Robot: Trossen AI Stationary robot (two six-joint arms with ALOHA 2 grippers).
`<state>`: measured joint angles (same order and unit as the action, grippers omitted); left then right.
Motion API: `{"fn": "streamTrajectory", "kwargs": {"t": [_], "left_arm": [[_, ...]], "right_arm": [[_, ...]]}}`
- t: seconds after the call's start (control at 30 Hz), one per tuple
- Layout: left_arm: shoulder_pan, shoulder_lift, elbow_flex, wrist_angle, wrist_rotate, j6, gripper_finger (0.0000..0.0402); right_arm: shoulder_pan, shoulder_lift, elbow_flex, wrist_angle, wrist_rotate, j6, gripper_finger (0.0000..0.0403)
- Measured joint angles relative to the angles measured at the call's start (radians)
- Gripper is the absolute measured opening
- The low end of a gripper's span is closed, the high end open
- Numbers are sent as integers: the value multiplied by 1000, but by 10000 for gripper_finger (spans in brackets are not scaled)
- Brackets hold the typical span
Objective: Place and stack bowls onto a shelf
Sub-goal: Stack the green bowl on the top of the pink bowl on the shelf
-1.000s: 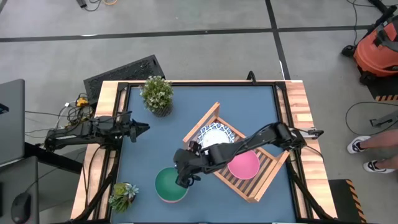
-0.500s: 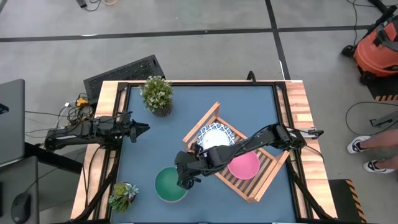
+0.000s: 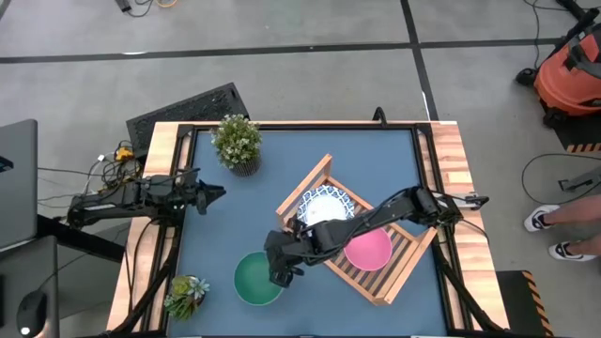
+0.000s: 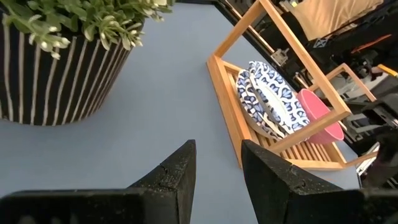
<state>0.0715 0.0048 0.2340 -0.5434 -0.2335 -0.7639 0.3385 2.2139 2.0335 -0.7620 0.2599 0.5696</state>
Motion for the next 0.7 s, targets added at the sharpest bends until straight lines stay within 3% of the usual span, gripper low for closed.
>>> {"fn": "streamTrajectory", "kwargs": {"t": [0.27, 0.7], "left_arm": [[0, 0, 0, -5, -17, 0, 112], [0, 0, 0, -31, -16, -6, 112]], "right_arm": [[-28, 0, 0, 153, -3, -247, 189], [-77, 41, -2, 225, -105, -317, 189]]}}
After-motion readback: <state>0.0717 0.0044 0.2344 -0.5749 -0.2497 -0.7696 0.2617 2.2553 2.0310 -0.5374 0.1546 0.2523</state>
